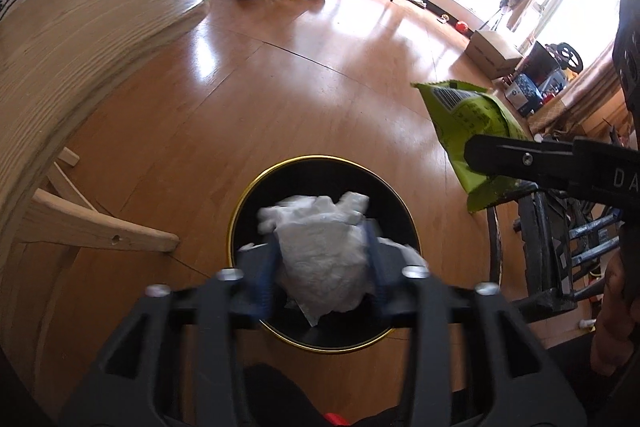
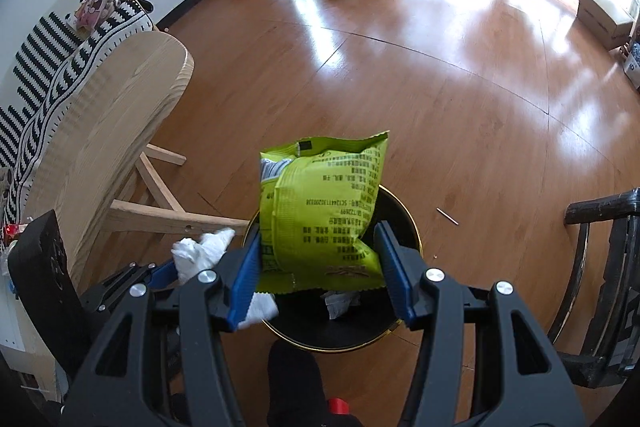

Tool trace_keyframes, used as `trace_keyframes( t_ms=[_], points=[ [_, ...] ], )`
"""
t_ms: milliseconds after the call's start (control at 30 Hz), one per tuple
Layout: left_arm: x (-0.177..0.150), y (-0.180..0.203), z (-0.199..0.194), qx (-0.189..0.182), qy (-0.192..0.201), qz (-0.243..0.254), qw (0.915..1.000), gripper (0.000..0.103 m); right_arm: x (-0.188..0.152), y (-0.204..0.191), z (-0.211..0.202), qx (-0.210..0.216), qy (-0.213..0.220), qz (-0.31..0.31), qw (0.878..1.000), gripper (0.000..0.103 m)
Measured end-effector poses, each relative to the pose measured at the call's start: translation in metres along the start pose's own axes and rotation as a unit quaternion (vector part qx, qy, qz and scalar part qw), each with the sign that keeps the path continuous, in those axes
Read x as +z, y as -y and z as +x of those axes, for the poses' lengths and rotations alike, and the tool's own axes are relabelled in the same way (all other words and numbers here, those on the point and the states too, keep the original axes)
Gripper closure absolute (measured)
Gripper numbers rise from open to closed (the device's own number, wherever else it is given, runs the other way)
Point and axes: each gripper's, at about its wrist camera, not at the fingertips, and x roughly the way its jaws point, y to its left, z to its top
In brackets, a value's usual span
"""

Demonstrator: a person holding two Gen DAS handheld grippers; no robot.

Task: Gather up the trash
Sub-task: 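Carry tissue and snack packet to the bin and release both into it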

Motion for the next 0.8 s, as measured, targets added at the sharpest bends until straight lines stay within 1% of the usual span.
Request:
trace_keyframes(
  t_ms=[67, 233, 333, 400, 467, 500, 567, 733, 800],
  points=[
    [-0.001, 0.001, -0.001, 0.004, 0.004, 0.003, 1.0000, 0.036, 0.000, -0.001, 0.000, 0.000, 0.000, -0.001, 1.000, 0.048],
    [-0.002, 0.001, 0.000, 0.006, 0.001, 0.007, 1.0000, 0.034, 0.000, 0.000, 0.001, -0.002, -0.002, 0.000, 1.000, 0.048],
    [-0.003, 0.000, -0.001, 0.007, -0.001, 0.006, 1.0000, 0.031, 0.001, -0.001, 0.002, -0.004, -0.003, 0.000, 1.000, 0.047],
    [-0.002, -0.001, -0.003, 0.009, 0.001, 0.006, 0.9999, 0.028, 0.002, -0.001, 0.002, -0.002, -0.003, -0.001, 1.000, 0.041],
    [-0.002, 0.000, -0.005, 0.010, 0.002, 0.006, 0.9999, 0.028, 0.002, -0.002, 0.002, -0.004, 0.001, -0.004, 1.000, 0.037],
    [-0.002, -0.001, -0.005, 0.010, 0.003, 0.005, 0.9999, 0.027, 0.002, -0.002, 0.002, -0.004, 0.002, -0.005, 1.000, 0.032],
    [-0.001, -0.001, -0.007, 0.011, 0.004, 0.004, 0.9999, 0.026, 0.002, -0.002, 0.002, -0.004, 0.003, -0.005, 1.000, 0.028],
    [0.000, -0.003, -0.011, 0.014, 0.009, 0.002, 0.9999, 0.018, 0.002, -0.002, 0.001, -0.004, 0.006, -0.003, 1.000, 0.022],
    [0.001, -0.004, -0.014, 0.018, 0.012, -0.001, 0.9998, 0.012, 0.002, -0.003, 0.000, -0.005, 0.008, -0.003, 1.000, 0.019]
  ],
)
